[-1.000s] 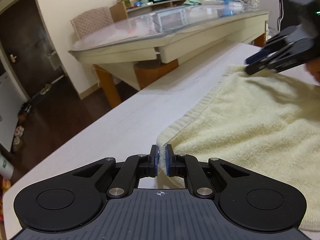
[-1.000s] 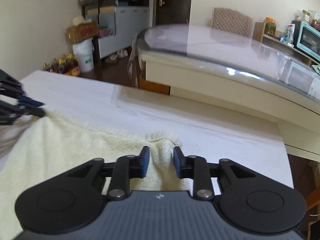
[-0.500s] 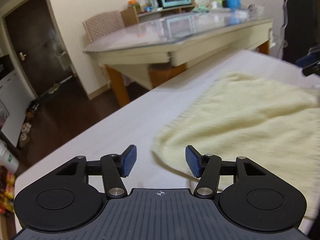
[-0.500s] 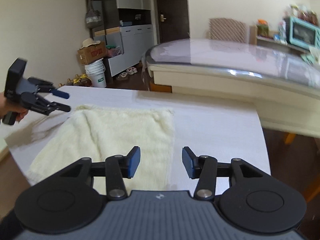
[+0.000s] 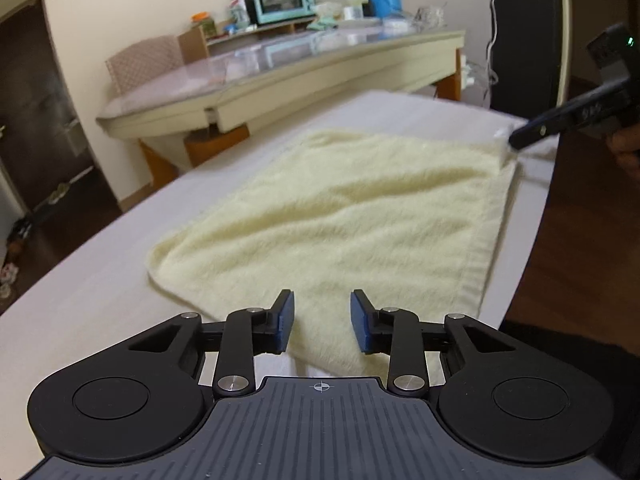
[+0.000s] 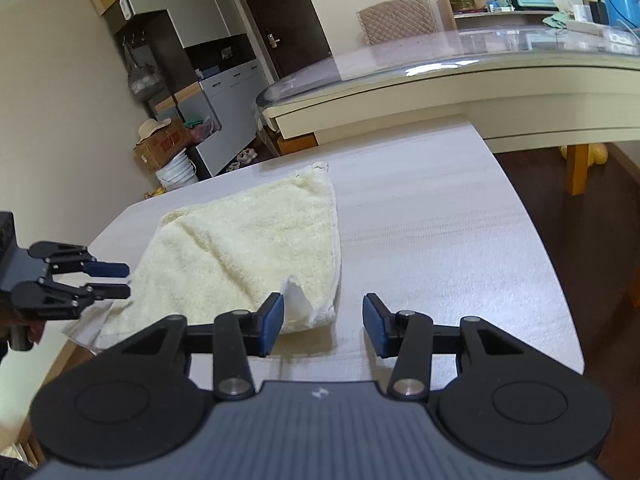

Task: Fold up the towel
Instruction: 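Lay the towel flat on the table and open both grippers, then grasp a towel corner with the right gripper and fold it diagonally onto the opposite corner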

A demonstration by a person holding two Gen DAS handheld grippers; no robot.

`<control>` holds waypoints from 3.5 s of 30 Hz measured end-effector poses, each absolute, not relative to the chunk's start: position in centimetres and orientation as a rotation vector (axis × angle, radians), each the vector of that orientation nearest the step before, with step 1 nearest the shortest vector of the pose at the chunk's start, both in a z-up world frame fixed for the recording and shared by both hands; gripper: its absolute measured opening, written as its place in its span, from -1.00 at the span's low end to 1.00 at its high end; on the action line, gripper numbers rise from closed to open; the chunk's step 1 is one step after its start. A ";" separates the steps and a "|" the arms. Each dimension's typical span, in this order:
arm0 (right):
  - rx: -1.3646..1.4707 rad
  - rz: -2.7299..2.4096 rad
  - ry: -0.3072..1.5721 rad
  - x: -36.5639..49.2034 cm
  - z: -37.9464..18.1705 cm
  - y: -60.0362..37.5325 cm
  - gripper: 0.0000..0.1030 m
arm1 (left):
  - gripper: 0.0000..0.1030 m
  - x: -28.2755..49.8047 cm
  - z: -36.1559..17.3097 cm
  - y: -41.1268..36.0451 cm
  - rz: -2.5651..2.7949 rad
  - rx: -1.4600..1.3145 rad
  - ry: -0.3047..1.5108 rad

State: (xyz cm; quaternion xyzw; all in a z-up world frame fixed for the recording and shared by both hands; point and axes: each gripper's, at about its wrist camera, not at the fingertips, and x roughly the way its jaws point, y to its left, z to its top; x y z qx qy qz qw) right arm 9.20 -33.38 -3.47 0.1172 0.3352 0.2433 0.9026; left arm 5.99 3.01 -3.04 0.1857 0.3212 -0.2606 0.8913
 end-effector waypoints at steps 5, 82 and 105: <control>0.285 0.519 0.702 9.2 -4.2 -33.1 -0.19 | -0.38 3.8 -3.0 3.6 -0.557 0.418 0.667; 0.061 0.976 0.871 26.5 -2.0 -0.5 -0.64 | -0.07 -0.6 -3.5 6.9 -0.522 0.307 0.633; -0.142 0.977 0.528 7.8 0.8 -13.1 0.08 | 0.08 -2.3 -2.1 8.0 -0.465 0.275 0.626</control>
